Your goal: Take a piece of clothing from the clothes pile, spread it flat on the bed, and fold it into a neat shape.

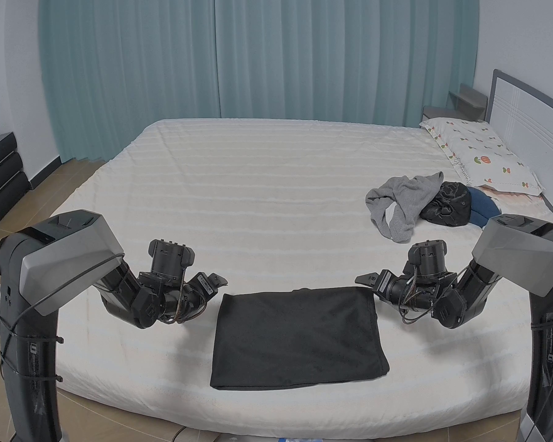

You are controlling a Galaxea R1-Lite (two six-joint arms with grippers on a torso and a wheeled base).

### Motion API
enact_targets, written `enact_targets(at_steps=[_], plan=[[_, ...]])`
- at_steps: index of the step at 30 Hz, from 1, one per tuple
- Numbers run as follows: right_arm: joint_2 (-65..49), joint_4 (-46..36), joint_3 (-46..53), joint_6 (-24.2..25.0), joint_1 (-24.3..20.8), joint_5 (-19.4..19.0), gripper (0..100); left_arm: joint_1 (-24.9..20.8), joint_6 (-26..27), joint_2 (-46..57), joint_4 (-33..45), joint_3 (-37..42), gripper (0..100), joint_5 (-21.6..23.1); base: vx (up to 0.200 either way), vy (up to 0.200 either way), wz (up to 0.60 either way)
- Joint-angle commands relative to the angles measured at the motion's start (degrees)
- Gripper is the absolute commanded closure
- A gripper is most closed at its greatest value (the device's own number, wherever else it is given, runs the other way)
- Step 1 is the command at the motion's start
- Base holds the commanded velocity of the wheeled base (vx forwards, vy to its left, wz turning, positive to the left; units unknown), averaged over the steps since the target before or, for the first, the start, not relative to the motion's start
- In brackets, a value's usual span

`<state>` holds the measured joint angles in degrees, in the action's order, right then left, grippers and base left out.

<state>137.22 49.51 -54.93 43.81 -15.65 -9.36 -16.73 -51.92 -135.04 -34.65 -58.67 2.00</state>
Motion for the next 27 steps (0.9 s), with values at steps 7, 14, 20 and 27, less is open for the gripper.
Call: enact_targets(at_steps=[7, 14, 20, 27], plan=[[-8.7, 4.6, 14.2, 7.3, -0.7, 8.7, 0, 1.2, -0.3, 5.4, 0.0, 6.8, 0, 0.1, 0.000, 0.000, 0.00], [-9.4, 15.0, 22.3, 13.6, -3.2, 10.7, 0, -0.1, -4.8, 6.5, -3.2, 10.2, 0, 2.0, -0.057, 0.000, 0.00], [-5.6, 26.7, 28.8, 14.6, -3.2, 10.7, 0, -1.1, -5.2, 6.3, -3.9, 10.6, 0, 2.0, -0.133, 0.000, 0.00], [-4.9, 30.9, 30.7, 17.5, -2.9, 9.9, 0, -1.9, -1.3, 5.8, -3.7, 10.6, 0, 2.1, 0.000, 0.000, 0.00]])
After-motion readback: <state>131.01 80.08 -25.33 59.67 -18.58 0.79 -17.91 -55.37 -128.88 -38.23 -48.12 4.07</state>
